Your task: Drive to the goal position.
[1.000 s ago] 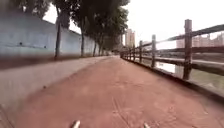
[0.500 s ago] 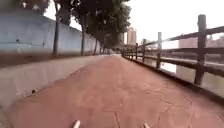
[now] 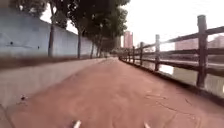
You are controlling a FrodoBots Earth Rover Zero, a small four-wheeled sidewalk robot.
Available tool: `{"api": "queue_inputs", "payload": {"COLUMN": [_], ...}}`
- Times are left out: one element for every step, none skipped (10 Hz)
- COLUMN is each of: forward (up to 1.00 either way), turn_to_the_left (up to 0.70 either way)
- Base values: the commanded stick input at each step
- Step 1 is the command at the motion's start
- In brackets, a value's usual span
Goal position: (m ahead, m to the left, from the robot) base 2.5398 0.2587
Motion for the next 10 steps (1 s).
{"api": "queue_inputs", "payload": {"forward": [0.70,0.70,0.70,0.70,0.70,0.70,0.70,0.70,0.70,0.70], "turn_to_the_left": [-0.30,-0.32,-0.24,-0.16,-0.09,-0.01,0.00,0.00,0.00,0.00]}}
